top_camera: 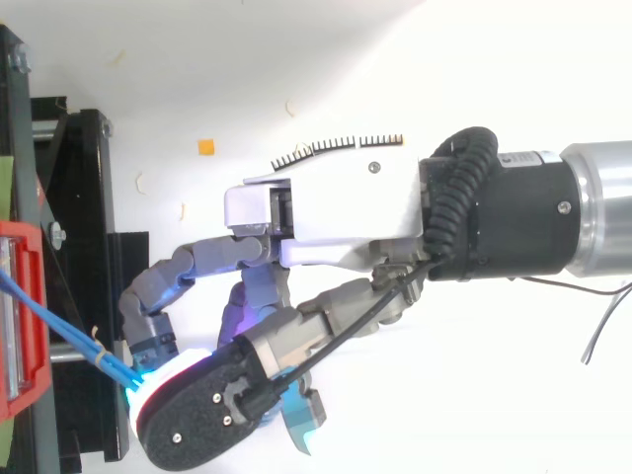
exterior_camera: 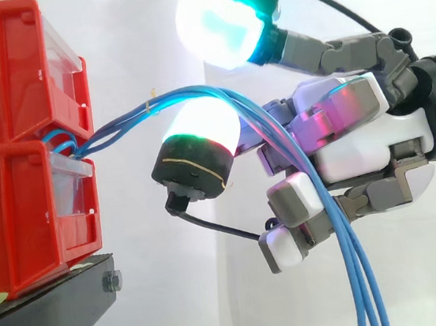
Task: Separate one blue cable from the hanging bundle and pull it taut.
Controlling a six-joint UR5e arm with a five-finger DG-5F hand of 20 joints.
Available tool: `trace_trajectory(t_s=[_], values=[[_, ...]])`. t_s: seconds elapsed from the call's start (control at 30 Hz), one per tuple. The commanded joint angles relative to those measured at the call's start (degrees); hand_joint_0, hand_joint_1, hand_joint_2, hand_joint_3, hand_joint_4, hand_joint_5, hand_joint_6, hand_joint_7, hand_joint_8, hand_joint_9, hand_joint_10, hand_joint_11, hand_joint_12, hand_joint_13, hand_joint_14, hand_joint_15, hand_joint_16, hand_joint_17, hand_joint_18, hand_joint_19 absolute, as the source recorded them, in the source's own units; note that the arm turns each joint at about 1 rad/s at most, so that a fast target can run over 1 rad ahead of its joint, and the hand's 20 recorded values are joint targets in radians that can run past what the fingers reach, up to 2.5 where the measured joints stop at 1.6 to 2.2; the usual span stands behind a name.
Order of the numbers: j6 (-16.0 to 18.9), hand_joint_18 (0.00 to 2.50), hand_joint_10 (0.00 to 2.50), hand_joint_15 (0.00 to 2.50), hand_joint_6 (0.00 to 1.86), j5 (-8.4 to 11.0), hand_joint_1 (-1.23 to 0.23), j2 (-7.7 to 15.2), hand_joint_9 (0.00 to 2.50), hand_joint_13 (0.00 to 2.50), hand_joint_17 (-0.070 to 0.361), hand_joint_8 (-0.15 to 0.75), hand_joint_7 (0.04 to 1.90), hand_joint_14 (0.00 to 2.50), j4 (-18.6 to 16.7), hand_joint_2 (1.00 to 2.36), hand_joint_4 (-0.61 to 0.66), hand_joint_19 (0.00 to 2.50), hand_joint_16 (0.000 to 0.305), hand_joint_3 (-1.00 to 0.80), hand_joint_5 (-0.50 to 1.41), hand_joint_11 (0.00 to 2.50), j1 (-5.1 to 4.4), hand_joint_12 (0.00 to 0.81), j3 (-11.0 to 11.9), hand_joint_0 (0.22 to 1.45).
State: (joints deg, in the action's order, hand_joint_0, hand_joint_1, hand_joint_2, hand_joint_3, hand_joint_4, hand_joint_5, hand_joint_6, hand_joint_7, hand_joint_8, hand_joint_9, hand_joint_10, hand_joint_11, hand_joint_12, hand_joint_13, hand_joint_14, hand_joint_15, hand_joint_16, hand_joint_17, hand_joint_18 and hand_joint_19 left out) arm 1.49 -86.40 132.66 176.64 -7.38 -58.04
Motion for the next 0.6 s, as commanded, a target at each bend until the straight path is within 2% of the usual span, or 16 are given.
trace_trajectory(t_s=[0.0, 0.03, 0.07, 0.13, 0.37, 0.5, 0.57], values=[[0.00, 0.76, 0.01, 0.38, 0.50, 0.01, -0.56, -0.03, 1.80, 1.20, 0.101, 0.092, 1.28, 0.01, 0.02, 1.00, 0.07, 0.53, 0.045, -0.50, 0.14, 0.17, 0.00, 0.218, -0.05, 0.64], [0.00, 0.76, 0.01, 0.39, 0.50, 0.01, -0.65, -0.03, 1.81, 1.20, 0.101, 0.093, 1.28, 0.01, -0.06, 1.00, 0.08, 0.53, 0.045, -0.50, 0.14, 0.17, 0.00, 0.220, -0.05, 0.69], [0.00, 0.76, 0.01, 0.39, 0.50, 0.01, -0.67, -0.03, 1.81, 1.20, 0.101, 0.094, 1.28, 0.01, -0.06, 1.00, 0.09, 0.53, 0.045, -0.50, 0.14, 0.17, 0.00, 0.220, -0.05, 0.70], [0.00, 0.77, 0.01, 0.39, 0.50, 0.01, -0.74, -0.03, 1.81, 1.20, 0.099, 0.110, 1.28, 0.01, -0.06, 1.01, 0.09, 0.54, 0.044, -0.38, 0.14, 0.19, 0.00, 0.224, -0.05, 0.73], [0.00, 0.77, 0.01, 0.38, 0.50, 0.18, -0.87, -0.03, 1.82, 1.20, 0.096, 0.128, 1.28, 0.01, -0.06, 1.02, 0.07, 0.54, 0.043, -0.26, 0.14, 0.21, 0.00, 0.227, 0.04, 0.73], [0.00, 0.77, 0.01, 0.39, 0.50, 0.18, -0.99, 0.06, 1.80, 1.19, 0.096, 0.130, 1.29, 0.01, 0.02, 1.01, 0.06, 0.52, 0.043, -0.32, 0.14, 0.21, 0.00, 0.228, 0.04, 0.74], [0.00, 0.77, 0.01, 0.39, 0.50, 0.18, -1.05, -0.03, 1.79, 1.19, 0.096, 0.116, 1.27, 0.02, 0.02, 1.00, 0.05, 0.52, 0.042, -0.50, 0.14, 0.22, 0.00, 0.223, 0.04, 0.72]])
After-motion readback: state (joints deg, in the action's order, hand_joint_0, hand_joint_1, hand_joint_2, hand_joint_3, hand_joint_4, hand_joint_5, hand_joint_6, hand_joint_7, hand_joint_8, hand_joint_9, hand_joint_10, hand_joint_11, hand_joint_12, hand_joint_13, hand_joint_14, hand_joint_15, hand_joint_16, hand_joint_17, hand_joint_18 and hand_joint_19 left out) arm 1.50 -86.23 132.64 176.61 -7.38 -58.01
